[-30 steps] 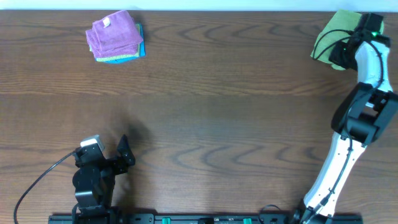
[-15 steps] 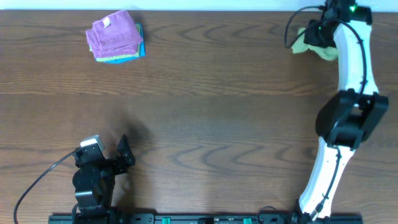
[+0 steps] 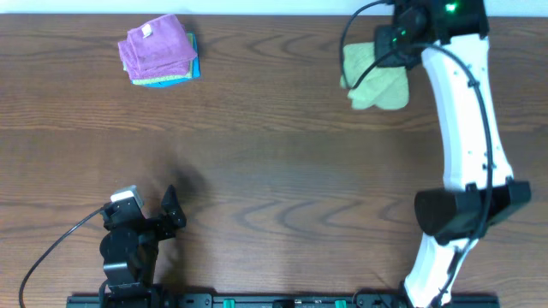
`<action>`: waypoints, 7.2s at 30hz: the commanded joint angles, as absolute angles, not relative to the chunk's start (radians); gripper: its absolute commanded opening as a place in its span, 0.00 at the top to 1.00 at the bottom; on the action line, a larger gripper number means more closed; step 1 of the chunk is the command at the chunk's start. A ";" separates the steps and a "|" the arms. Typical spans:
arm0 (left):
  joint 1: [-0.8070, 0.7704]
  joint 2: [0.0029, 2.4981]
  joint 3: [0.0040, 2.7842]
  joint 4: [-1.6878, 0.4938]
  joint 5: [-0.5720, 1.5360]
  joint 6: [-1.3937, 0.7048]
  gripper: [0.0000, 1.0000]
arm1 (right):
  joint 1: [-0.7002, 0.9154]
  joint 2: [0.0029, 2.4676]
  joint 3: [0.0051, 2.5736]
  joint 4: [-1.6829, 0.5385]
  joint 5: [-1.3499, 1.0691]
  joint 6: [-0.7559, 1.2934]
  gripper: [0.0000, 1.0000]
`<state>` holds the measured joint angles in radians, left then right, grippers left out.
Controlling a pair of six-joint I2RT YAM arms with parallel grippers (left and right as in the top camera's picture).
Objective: Fold the cloth
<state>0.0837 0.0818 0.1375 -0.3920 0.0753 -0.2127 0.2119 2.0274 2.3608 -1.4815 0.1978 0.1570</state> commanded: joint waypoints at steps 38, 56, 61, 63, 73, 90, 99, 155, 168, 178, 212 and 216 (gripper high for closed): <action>0.081 0.073 0.117 -0.395 0.078 -0.213 0.05 | 0.356 1.171 1.420 -1.199 -0.097 0.167 0.99; 0.081 0.073 0.117 -0.395 0.078 -0.213 0.05 | 0.383 1.487 1.549 -1.346 0.087 0.099 0.01; 0.081 0.073 0.117 -0.395 0.078 -0.213 0.05 | 0.376 1.521 1.479 -1.244 0.116 0.100 0.02; 0.081 0.073 0.117 -0.395 0.078 -0.213 0.05 | 0.373 1.550 1.457 -1.227 0.111 0.100 0.07; 0.081 0.073 0.117 -0.395 0.078 -0.213 0.05 | 0.386 1.723 1.402 -1.160 -0.054 0.099 0.23; 0.081 0.073 0.117 -0.395 0.078 -0.213 0.05 | 0.444 1.877 1.398 -0.968 -0.137 0.093 0.23; 0.081 0.073 0.117 -0.395 0.078 -0.213 0.05 | 0.441 1.950 1.398 -0.920 -0.093 0.088 0.27; 0.081 0.073 0.117 -0.395 0.078 -0.213 0.05 | 0.406 1.491 2.004 -1.601 0.204 0.204 0.98; 0.081 0.073 0.117 -0.395 0.078 -0.213 0.05 | 0.406 0.876 1.402 -1.537 0.124 0.186 0.98; 0.081 0.073 0.117 -0.395 0.078 -0.213 0.05 | 0.405 1.280 1.285 -1.067 0.026 0.064 0.75; 0.081 0.073 0.117 -0.395 0.078 -0.213 0.05 | 0.354 1.803 1.356 -0.746 0.035 0.114 0.98; 0.081 0.073 0.117 -0.395 0.078 -0.213 0.05 | 0.354 1.879 1.427 -0.731 -0.008 0.099 0.98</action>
